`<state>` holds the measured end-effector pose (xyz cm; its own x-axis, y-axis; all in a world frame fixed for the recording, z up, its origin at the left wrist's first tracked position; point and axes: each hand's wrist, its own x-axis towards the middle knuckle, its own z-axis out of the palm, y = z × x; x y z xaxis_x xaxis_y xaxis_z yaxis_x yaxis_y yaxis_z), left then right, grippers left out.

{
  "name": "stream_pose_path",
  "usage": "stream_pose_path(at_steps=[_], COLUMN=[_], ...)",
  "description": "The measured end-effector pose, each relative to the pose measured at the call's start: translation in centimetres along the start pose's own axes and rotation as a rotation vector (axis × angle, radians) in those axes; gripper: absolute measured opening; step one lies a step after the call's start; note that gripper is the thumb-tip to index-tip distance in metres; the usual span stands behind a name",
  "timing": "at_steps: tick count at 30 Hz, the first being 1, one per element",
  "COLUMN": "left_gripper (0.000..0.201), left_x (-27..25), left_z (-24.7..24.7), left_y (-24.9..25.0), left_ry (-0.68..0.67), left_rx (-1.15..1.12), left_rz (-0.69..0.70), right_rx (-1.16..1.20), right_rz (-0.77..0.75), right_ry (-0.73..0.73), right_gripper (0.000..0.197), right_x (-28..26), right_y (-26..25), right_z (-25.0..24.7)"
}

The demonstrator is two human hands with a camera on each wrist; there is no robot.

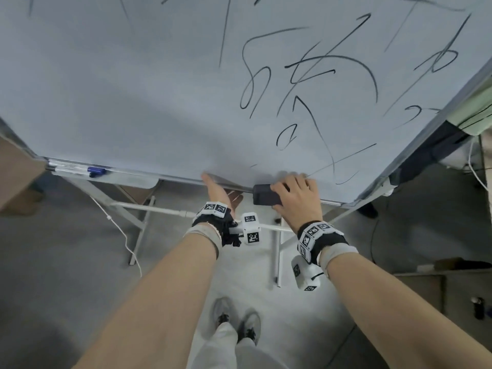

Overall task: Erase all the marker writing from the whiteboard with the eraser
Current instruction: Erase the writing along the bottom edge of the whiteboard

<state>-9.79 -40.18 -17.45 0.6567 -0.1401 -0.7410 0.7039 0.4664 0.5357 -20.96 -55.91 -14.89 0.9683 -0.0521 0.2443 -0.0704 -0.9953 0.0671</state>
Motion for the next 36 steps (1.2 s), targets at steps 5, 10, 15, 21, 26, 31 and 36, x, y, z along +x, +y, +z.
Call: stream_pose_path(at_steps=[5, 10, 15, 21, 26, 31, 36], left_gripper=[0.093, 0.102, 0.107, 0.112, 0.133, 0.146, 0.125], left_x=[0.0, -0.7, -0.5, -0.7, -0.2, -0.4, -2.5], left_z=[0.3, 0.4, 0.3, 0.7, 0.5, 1.7, 2.9], left_y=[0.7, 1.4, 1.1, 1.2, 1.1, 0.9, 1.2], left_ry=[-0.017, -0.068, -0.084, 0.002, 0.006, 0.004, 0.088], left_rx=[0.01, -0.006, 0.016, 0.073, 0.129, 0.124, 0.137], left_rz=[-0.013, -0.074, -0.09, -0.062, -0.065, -0.112, -0.078], right_rx=[0.063, 0.091, 0.094, 0.04, 0.021, 0.024, 0.002], right_rz=[0.037, -0.011, -0.12, -0.218, -0.249, -0.185, -0.072], right_ry=[0.206, 0.468, 0.359, 0.192, 0.192, 0.129, 0.048], right_gripper=[0.05, 0.041, 0.044, 0.044, 0.046, 0.044, 0.05], right_x=[2.7, 6.6, 6.0, 4.0, 3.8, 2.4, -0.3], right_y=[0.3, -0.4, -0.6, -0.4, 0.1, 1.1, 3.5], right_z=[-2.5, -5.3, -4.5, -2.0, -0.4, 0.8, 1.6])
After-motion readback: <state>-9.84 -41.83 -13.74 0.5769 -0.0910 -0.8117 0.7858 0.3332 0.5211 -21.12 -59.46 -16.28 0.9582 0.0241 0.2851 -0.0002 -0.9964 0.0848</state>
